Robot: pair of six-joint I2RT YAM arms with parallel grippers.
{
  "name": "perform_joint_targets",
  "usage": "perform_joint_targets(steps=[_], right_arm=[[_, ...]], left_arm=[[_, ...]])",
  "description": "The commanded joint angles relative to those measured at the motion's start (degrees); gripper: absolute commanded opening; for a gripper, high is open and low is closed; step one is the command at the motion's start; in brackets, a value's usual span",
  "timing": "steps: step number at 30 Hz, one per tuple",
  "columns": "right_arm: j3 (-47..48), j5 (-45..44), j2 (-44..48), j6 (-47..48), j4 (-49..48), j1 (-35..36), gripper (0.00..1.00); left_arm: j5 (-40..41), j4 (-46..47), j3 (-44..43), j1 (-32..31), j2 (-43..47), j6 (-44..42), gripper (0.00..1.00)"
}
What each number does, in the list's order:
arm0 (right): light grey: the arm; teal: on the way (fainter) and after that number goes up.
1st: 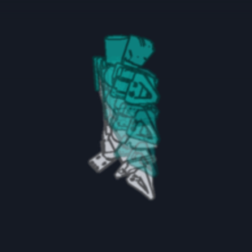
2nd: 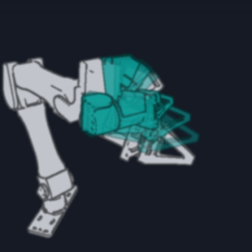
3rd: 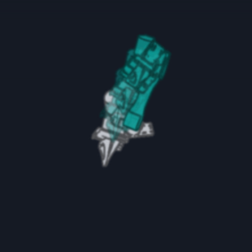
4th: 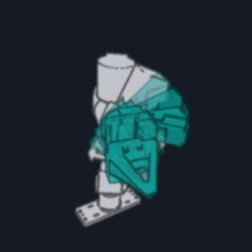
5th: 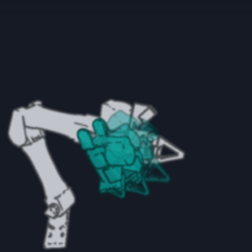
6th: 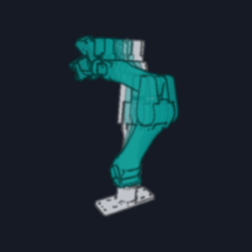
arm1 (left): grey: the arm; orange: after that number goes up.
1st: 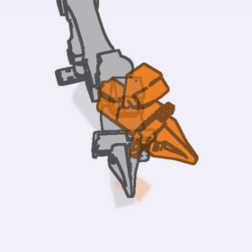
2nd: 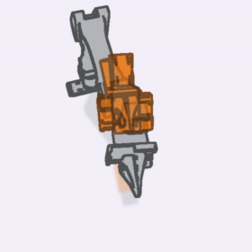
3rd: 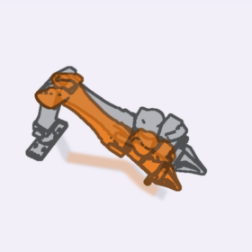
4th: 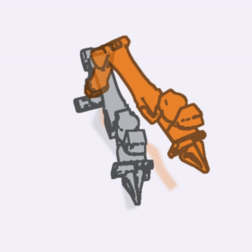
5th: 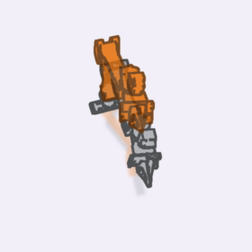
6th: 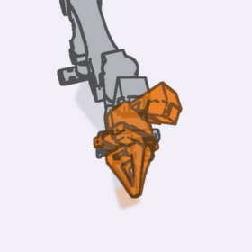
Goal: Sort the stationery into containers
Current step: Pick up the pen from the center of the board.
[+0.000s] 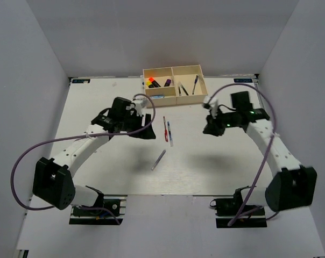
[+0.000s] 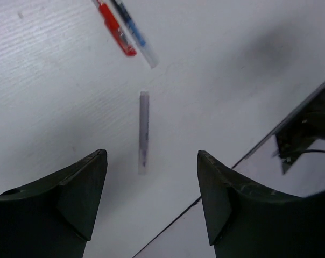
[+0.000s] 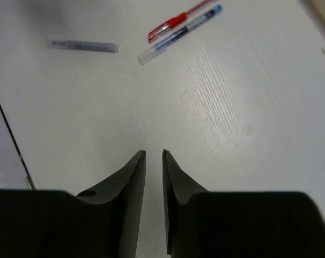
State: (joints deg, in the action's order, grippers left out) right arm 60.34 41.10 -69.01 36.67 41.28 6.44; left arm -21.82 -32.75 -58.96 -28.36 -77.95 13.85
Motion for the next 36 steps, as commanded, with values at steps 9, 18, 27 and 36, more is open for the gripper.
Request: perform_joint_targets(steps=[9, 18, 27, 36], right_arm=[[9.4, -12.6, -21.0, 39.9, 0.3, 30.4, 0.24], [21.1, -14.6, -35.6, 48.1, 1.8, 38.1, 0.25], [20.4, -17.9, -39.8, 51.8, 0.9, 43.7, 0.32], [18.9, -21.8, -42.6, 55.1, -0.1, 44.5, 0.41]], left_arm=[[-27.1, 7.5, -2.9, 28.8, -1.5, 16.6, 0.82], [-36.3, 14.7, 1.9, 33.1, -2.1, 17.4, 0.91], [-37.3, 15.6, 4.9, 34.2, -1.2, 16.8, 0.92], [-38.9, 19.8, 9.2, 34.2, -0.8, 20.0, 0.92]])
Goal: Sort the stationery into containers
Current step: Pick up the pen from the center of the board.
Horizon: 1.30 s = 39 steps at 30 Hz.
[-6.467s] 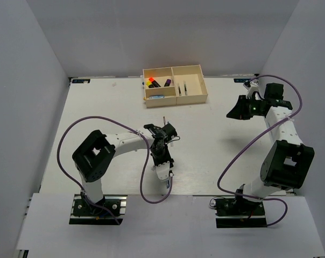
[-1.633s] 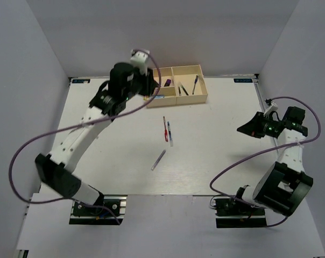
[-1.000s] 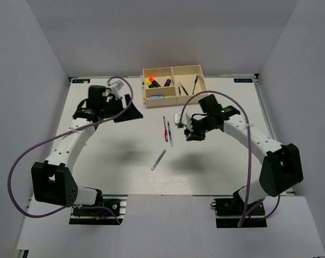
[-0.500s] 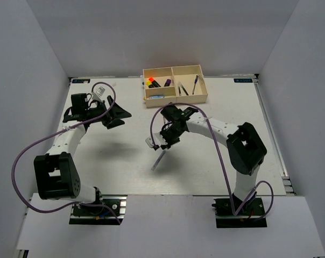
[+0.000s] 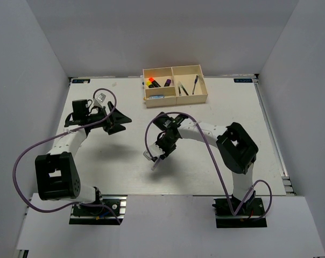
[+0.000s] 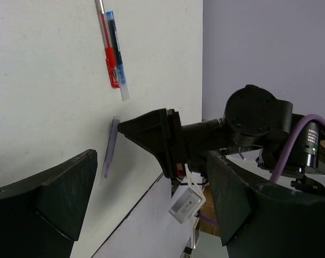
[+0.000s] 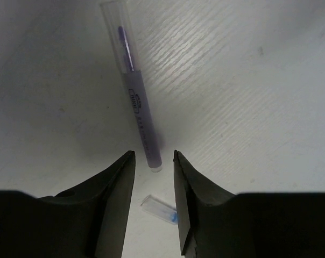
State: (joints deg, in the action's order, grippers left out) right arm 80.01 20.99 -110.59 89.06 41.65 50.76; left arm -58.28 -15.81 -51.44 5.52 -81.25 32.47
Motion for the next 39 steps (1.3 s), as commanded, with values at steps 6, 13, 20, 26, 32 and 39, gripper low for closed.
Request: perform_joint_targets(steps=[6, 13, 20, 26, 32, 39], right_arm=[[-1.2, -2.5, -2.6, 4.8, 0.6, 0.2, 0.37], [-1.6, -5.1, -4.4, 7.4, 1.9, 1.1, 0.26], [-6.9, -6.6, -2.4, 7.4, 2.4, 3.3, 0.1], [-7.3, -0.8, 6.9, -7.8, 4.0, 3.3, 0.0], [-3.4, 3.6, 18.1, -37.8, -3.1, -0.7, 0.0], [12.6, -1.6, 13.8, -76.4, -14.4, -18.8, 0.0]], left_arm=[[-1.8, 3.2, 2.9, 0.3, 3.1, 0.8, 0.93], [-0.4, 1.6, 2.1, 0.3, 2.6, 0.3, 0.92], [2.2, -1.7, -0.1, 0.8, 2.2, -1.9, 0.92], [5.0, -4.1, -3.0, 0.8, 3.4, -3.7, 0.92], [6.2, -2.1, -7.8, 0.8, 2.1, -4.4, 0.92], [6.2, -0.4, -11.2, 0.8, -1.7, -4.9, 0.9]])
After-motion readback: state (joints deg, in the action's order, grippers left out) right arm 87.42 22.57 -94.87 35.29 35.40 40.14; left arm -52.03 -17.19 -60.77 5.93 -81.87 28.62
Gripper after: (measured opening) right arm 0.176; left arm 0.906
